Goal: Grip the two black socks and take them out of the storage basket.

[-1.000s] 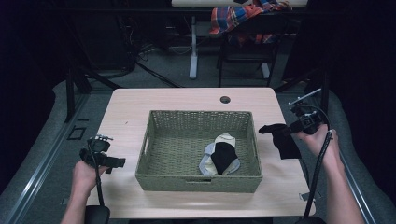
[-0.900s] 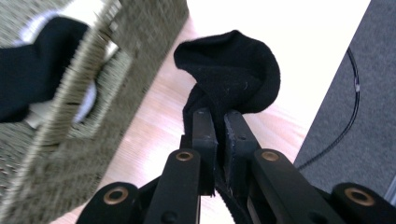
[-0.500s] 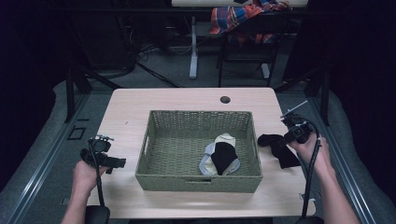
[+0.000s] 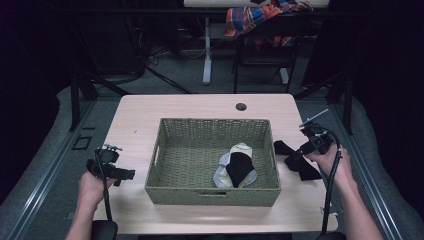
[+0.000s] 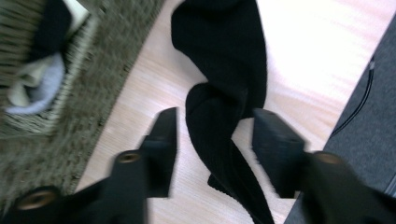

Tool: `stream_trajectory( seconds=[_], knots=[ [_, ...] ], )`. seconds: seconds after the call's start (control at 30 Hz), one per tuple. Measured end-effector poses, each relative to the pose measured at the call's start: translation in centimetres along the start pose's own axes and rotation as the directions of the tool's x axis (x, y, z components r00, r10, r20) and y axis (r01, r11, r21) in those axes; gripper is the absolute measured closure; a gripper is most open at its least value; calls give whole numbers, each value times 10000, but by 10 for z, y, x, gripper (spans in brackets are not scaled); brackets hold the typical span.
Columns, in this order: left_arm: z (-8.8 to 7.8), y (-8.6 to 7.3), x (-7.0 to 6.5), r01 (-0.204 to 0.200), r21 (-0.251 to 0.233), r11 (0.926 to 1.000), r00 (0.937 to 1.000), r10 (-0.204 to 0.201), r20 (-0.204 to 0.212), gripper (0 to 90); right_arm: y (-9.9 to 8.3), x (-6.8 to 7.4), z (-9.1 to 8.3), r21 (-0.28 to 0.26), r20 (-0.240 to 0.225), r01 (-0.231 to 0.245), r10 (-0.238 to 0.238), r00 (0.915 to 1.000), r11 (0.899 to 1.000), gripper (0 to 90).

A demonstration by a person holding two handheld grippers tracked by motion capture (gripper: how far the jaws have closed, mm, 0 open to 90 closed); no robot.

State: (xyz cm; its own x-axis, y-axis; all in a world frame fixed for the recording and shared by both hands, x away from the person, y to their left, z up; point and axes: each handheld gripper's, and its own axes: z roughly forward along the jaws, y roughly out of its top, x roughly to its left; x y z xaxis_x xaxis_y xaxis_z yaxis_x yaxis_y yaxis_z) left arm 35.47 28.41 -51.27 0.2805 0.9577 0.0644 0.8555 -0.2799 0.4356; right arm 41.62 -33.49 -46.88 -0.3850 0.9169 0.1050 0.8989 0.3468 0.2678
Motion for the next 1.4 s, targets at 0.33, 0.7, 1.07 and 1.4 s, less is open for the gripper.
stream_trajectory(
  seconds=[0.33, 0.7, 1.07, 1.4],
  knots=[
    [-1, 0, 0, 21, -49, 10000, 10000, -21, -22, 2, 2, 21, -48, -1368, -106, 613, -633, 9979, 9887, 141],
    [-1, 0, 0, 47, -76, 10000, 10000, -47, -7, 2, 22, 78, -71, -1852, -180, 1717, -1780, 9839, 9676, 17],
    [-1, 0, 0, 54, -74, 10000, 10000, -54, 10, 2, 50, 126, -77, -1855, -409, 2726, -2846, 9578, 9441, 0],
    [-1, 0, 1, 62, -55, 10000, 10000, -62, 59, 2, 71, 162, -52, -1328, -690, 3464, -3573, 9314, 9286, 11]
  ],
)
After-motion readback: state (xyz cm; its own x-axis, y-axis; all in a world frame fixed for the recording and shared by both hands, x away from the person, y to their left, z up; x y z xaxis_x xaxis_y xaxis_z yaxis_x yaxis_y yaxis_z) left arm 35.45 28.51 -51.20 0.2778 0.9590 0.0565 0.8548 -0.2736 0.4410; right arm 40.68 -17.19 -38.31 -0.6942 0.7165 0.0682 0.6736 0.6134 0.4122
